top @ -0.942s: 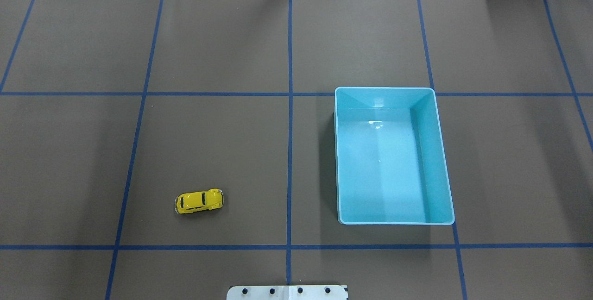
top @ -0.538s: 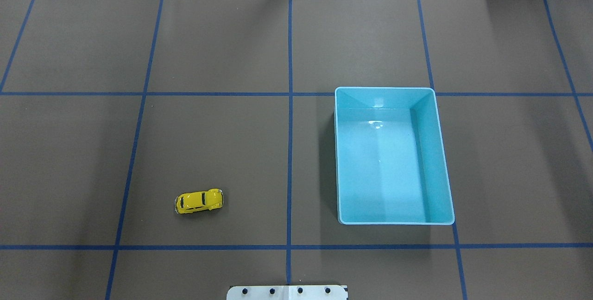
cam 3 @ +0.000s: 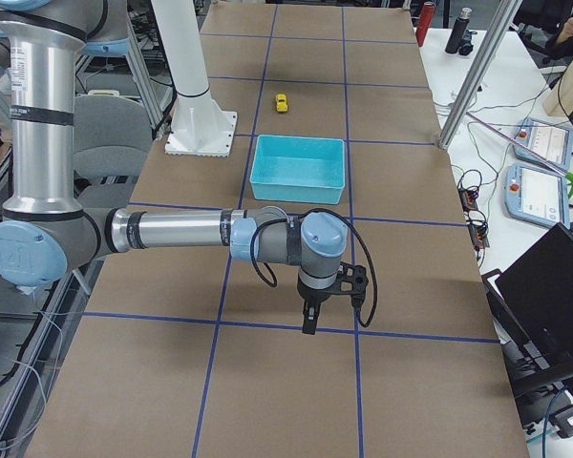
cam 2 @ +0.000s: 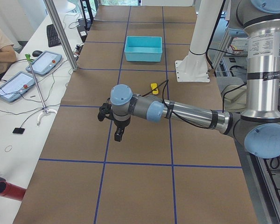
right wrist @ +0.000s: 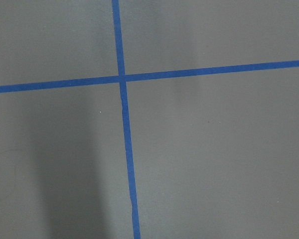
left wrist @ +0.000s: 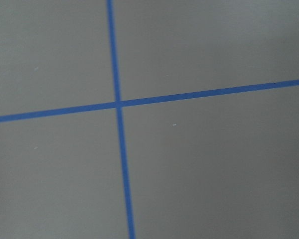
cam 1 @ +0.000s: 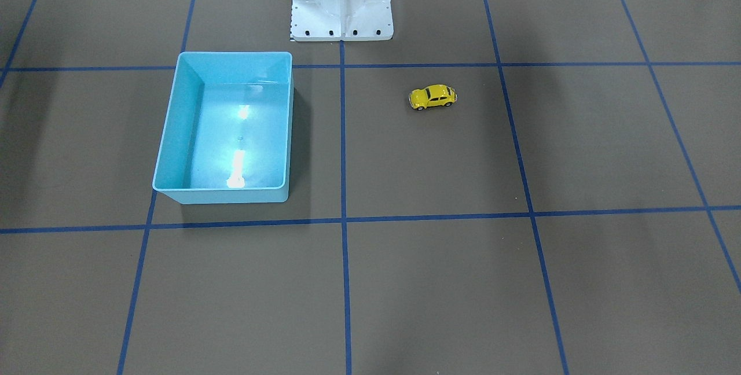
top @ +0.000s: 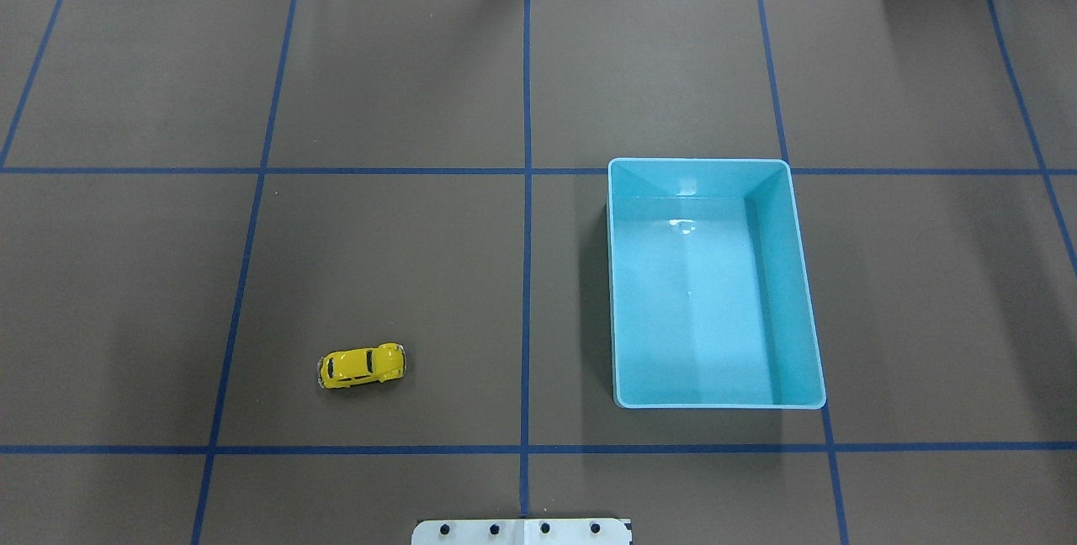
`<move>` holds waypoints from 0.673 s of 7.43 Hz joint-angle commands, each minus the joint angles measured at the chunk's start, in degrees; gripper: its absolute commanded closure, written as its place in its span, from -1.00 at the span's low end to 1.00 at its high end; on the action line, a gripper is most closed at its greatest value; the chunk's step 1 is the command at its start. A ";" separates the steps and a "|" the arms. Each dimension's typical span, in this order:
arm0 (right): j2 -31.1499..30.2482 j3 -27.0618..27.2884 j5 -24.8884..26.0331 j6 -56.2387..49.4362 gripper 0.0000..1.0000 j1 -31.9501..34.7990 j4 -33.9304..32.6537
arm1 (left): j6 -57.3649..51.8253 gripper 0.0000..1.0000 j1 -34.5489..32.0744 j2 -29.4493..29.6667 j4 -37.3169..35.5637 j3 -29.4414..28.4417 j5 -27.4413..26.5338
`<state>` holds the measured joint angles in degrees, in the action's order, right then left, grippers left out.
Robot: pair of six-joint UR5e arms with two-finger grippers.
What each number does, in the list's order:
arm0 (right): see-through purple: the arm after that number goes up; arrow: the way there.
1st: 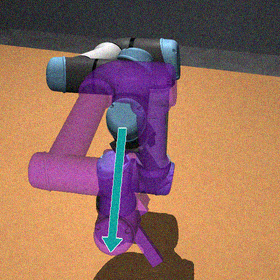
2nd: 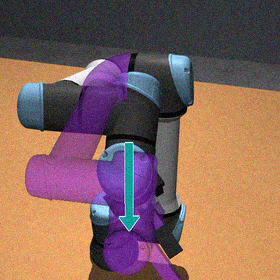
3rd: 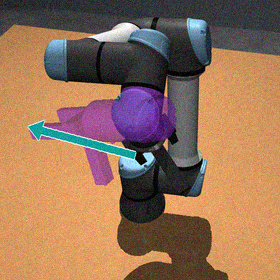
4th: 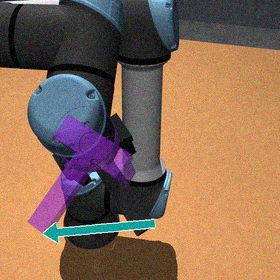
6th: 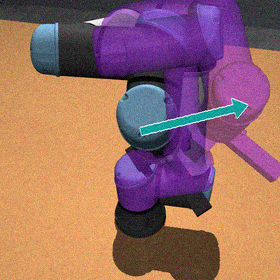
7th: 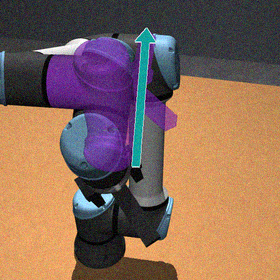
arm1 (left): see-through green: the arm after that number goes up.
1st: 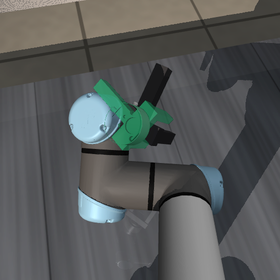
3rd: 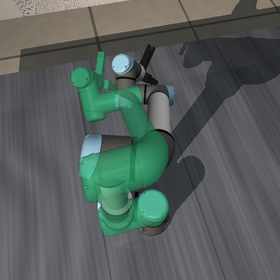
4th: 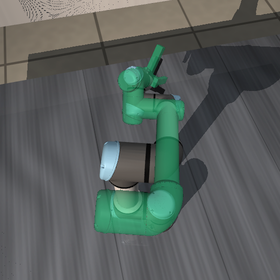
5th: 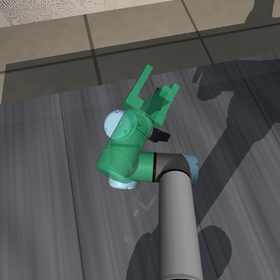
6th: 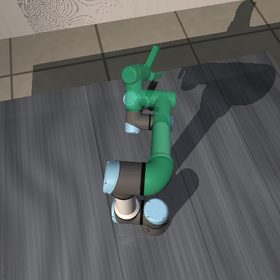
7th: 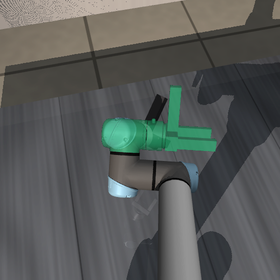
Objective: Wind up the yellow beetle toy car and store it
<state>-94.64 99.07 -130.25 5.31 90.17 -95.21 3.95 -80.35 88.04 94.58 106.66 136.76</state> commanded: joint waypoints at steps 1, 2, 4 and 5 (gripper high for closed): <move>-0.02 0.07 0.00 -0.04 -0.99 0.00 -0.07 | 0.36 -1.00 6.85 5.80 -0.18 2.85 0.08; 0.07 0.07 0.00 -0.04 -0.99 0.00 -0.07 | 0.45 -1.00 10.44 7.91 -0.27 4.16 -0.18; 0.07 0.07 -0.09 -0.04 -0.99 0.00 -0.07 | 0.27 -1.00 17.82 13.53 -0.44 4.44 -0.27; 0.07 0.07 -0.17 -0.04 -0.99 0.00 -0.07 | 0.10 -1.00 20.82 14.86 -0.53 4.35 -0.27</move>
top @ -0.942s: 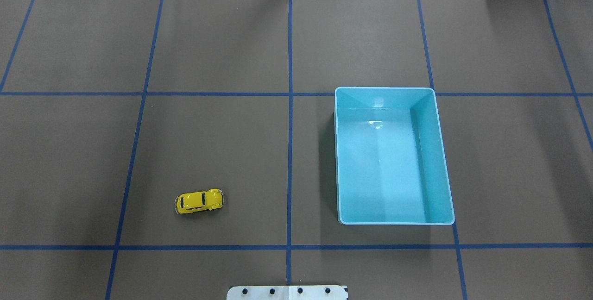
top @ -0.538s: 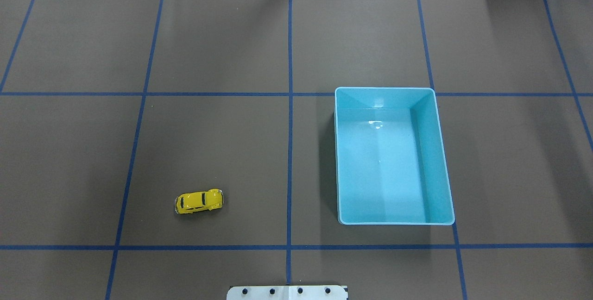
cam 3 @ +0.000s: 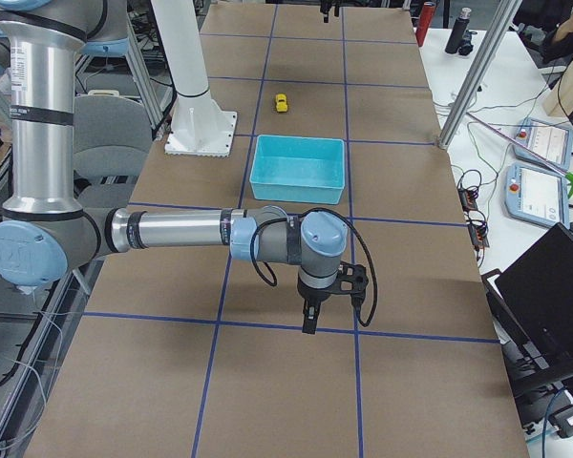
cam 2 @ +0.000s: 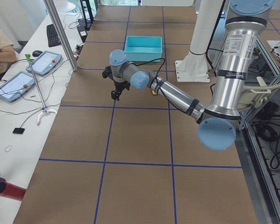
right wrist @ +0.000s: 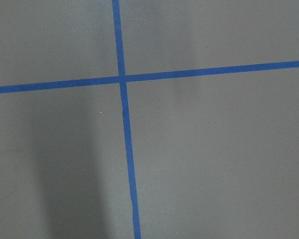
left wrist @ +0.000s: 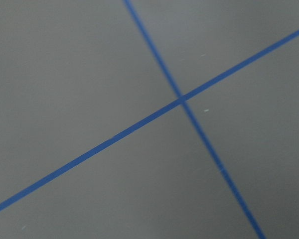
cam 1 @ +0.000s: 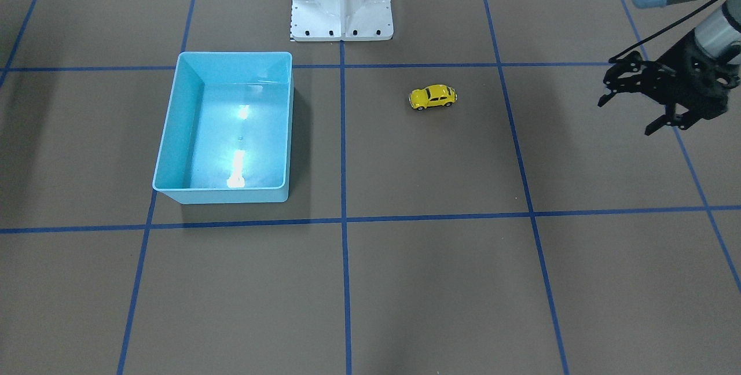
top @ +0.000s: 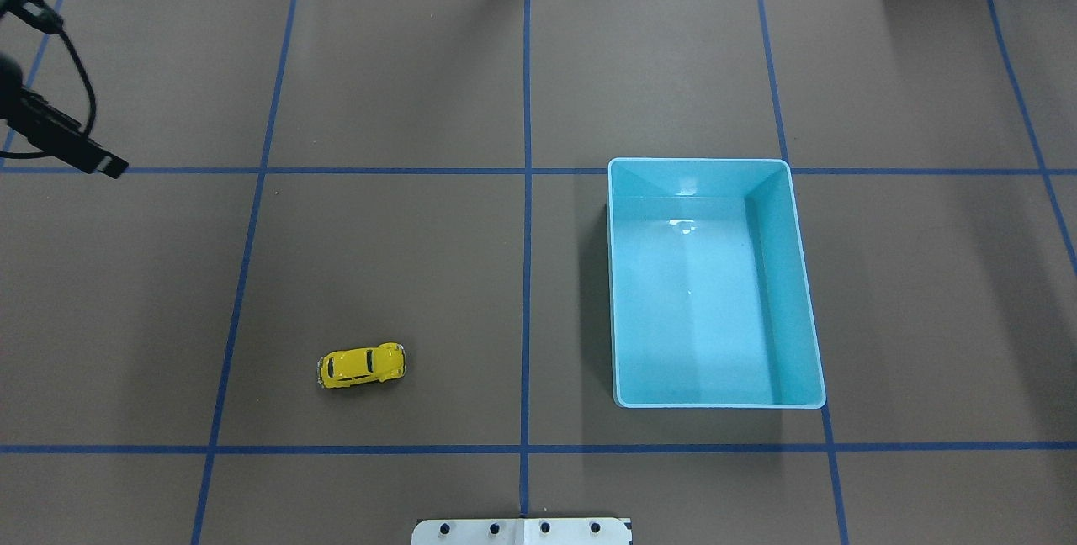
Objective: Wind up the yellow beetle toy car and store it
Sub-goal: 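Move the left gripper down onto the yellow beetle toy car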
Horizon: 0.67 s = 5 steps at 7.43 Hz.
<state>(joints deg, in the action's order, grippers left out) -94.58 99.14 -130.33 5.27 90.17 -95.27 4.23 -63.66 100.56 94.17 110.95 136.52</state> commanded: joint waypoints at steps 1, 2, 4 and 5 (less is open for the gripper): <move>0.00 0.00 -0.01 0.09 -0.99 0.00 0.00 | -0.36 -1.00 6.07 6.36 -2.13 -0.72 0.06; -0.08 0.00 -0.10 0.09 -0.99 0.00 0.00 | -0.36 -1.00 8.00 12.32 -9.63 -2.04 -0.02; -0.08 -0.09 -0.10 0.09 -0.99 0.00 0.09 | -1.49 -1.00 11.96 14.22 -17.95 -0.48 -1.76; -0.08 -0.09 -0.01 0.09 -0.99 0.00 0.09 | -7.42 -1.00 13.11 15.36 -18.67 0.84 -8.31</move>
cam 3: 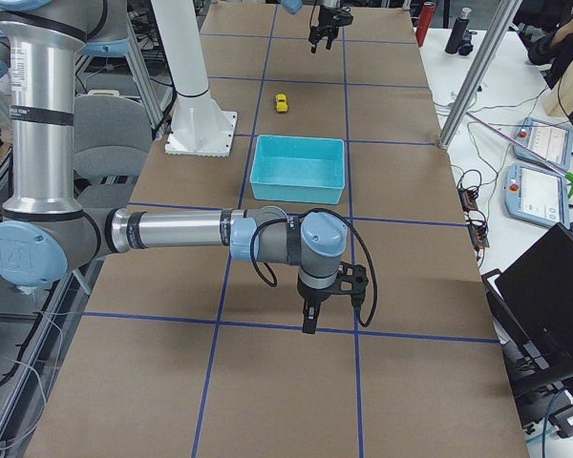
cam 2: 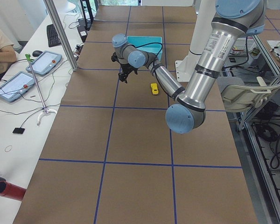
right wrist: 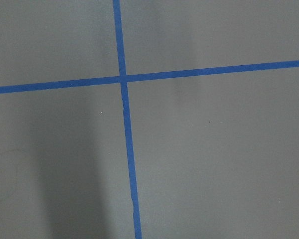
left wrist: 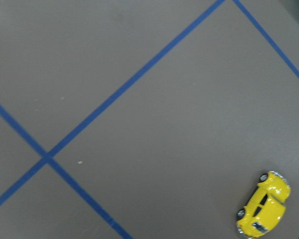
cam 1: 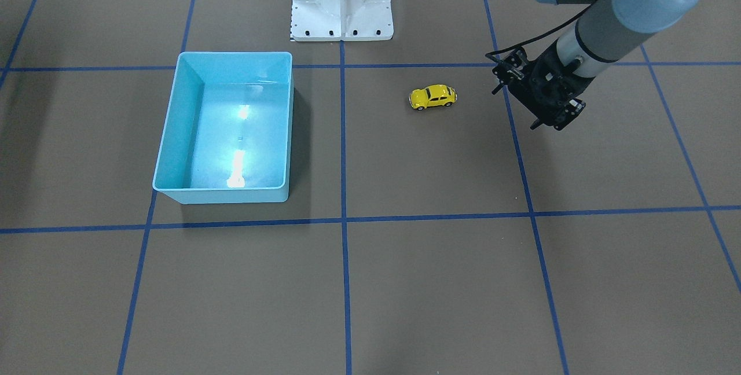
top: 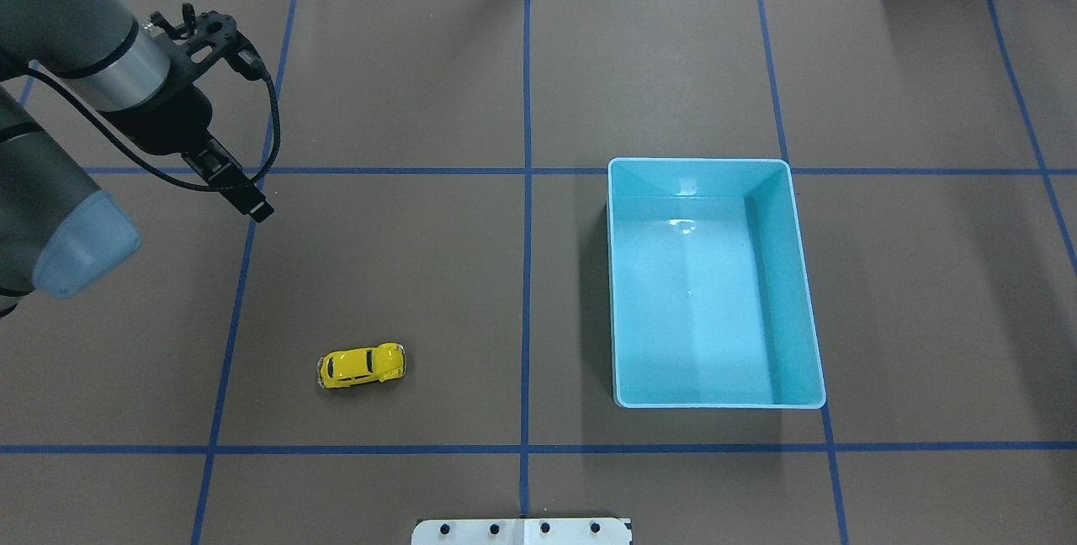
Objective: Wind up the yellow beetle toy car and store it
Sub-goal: 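Move the left gripper down onto the yellow beetle toy car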
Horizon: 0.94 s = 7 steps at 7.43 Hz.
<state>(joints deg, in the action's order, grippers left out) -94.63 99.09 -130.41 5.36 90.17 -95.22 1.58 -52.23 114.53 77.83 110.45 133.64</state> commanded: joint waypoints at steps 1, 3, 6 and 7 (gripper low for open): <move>-0.03 0.05 -0.02 -0.09 -0.99 0.00 0.03 | -7.26 -1.00 5.35 2.79 -7.64 3.96 -11.24; -0.03 0.05 0.07 0.00 -0.99 0.00 0.03 | -14.46 -1.00 13.87 9.02 -17.49 5.04 -24.00; -0.03 0.05 0.07 0.00 -0.99 0.00 0.03 | -14.67 -1.00 23.90 13.52 -23.94 1.45 -25.36; -0.03 0.05 0.07 0.00 -0.99 0.00 0.03 | -14.58 -1.00 26.63 14.31 -24.82 -0.74 -25.36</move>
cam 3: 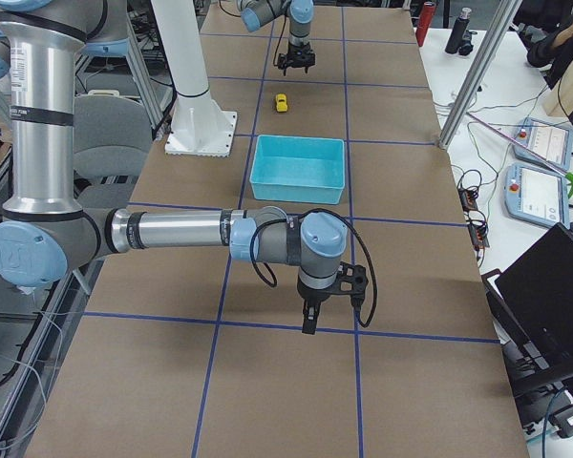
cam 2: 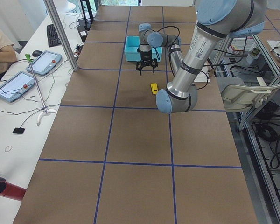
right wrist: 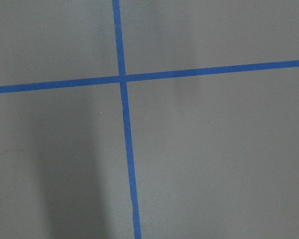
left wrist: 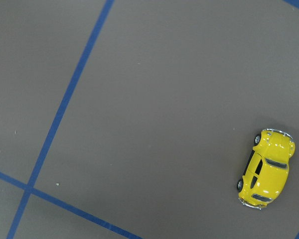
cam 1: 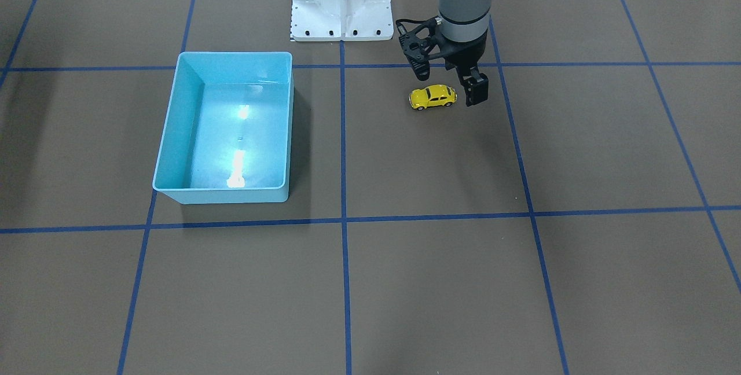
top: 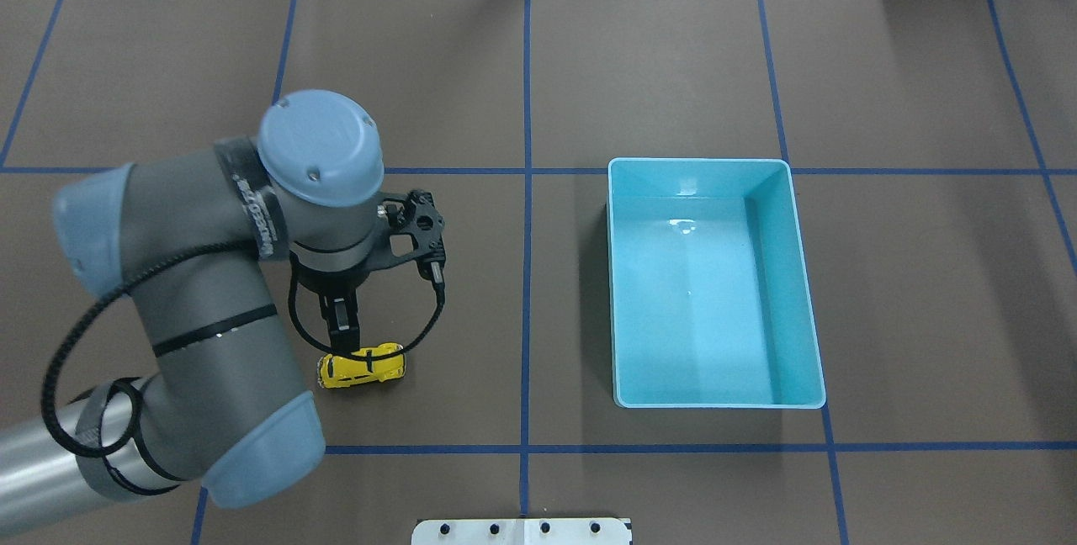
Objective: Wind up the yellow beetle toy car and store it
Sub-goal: 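Move the left gripper down onto the yellow beetle toy car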
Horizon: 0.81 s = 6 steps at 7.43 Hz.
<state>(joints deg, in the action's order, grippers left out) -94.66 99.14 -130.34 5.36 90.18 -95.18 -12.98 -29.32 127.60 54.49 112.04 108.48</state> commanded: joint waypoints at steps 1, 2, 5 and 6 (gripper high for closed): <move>-0.09 0.00 0.00 0.00 -0.99 0.00 0.00 | 0.06 -1.00 4.36 1.42 -1.41 -4.26 -0.20; -0.09 0.00 0.00 0.00 -0.99 0.00 0.00 | 0.15 -1.00 6.10 2.82 -1.32 -6.81 -0.29; -0.09 0.00 0.00 0.00 -0.99 0.00 0.00 | 0.59 -1.00 9.88 3.71 -0.45 -8.67 -9.56; -0.09 0.00 -0.09 0.00 -0.99 0.00 0.00 | 0.94 -1.00 10.07 3.80 1.82 -10.85 -11.00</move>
<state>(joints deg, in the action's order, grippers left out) -94.74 99.14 -130.36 5.36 90.18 -95.18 -12.41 -20.15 131.27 54.33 103.15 100.51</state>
